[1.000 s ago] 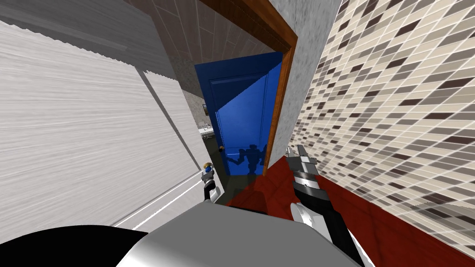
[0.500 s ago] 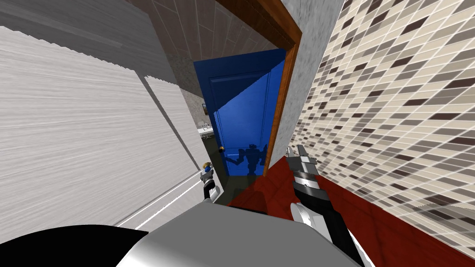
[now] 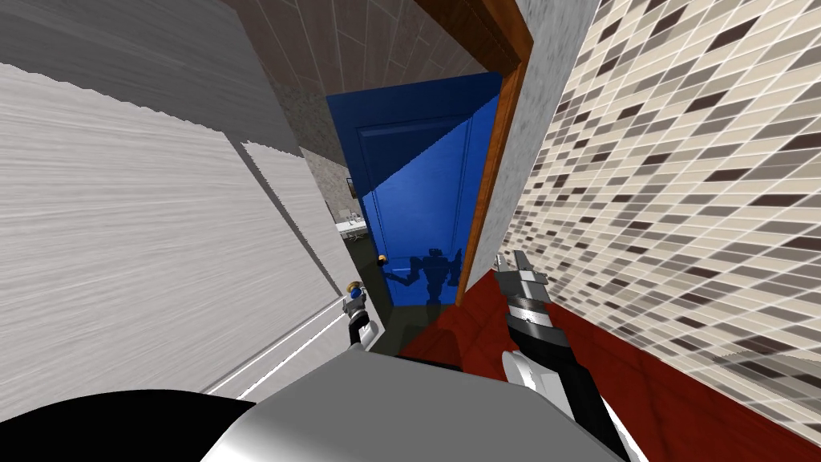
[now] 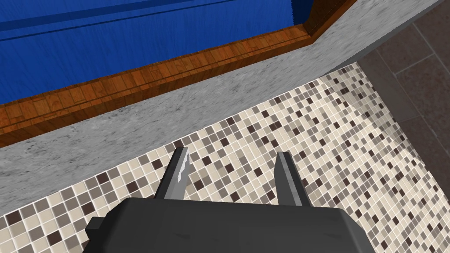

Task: Push the door open

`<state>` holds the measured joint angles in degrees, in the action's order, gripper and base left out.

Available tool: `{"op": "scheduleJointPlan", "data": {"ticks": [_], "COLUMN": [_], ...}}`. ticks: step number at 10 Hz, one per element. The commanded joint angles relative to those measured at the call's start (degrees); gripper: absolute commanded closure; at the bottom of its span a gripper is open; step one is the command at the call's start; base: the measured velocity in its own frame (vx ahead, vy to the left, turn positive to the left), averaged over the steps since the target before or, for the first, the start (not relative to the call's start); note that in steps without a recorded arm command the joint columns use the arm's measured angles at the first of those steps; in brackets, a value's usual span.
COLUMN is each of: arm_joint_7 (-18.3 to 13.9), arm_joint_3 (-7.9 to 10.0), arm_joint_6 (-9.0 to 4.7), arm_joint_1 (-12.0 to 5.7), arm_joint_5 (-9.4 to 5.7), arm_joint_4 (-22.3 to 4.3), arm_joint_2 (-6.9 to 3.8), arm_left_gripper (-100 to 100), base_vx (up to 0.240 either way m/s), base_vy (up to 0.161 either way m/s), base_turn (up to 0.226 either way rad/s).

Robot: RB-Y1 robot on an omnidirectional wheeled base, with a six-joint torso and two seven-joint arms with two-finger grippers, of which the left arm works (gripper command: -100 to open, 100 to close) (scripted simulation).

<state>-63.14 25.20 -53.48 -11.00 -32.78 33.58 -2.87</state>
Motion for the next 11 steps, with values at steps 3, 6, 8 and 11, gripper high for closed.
{"op": "scheduleJointPlan", "data": {"ticks": [3, 6, 8, 11], "arm_joint_7": [0.9, 1.4, 1.4, 1.4], "arm_joint_3": [2.96, 4.49, 4.49, 4.49], "arm_joint_6": [-1.29, -1.87, -1.87, -1.87], "arm_joint_1": [1.27, 1.16, 1.16, 1.16], "arm_joint_5": [-1.82, -2.84, -2.84, -2.84], "arm_joint_4": [0.8, 0.5, 0.5, -0.3], "arm_joint_2": [-0.65, -0.86, -0.86, -0.86], "arm_left_gripper": [100, 100, 100, 100], "base_vx": [0.067, 0.059, 0.049, 0.0], "base_vy": [0.049, 0.045, 0.031, 0.001], "base_turn": [-0.051, -0.028, 0.012, -0.004]}}
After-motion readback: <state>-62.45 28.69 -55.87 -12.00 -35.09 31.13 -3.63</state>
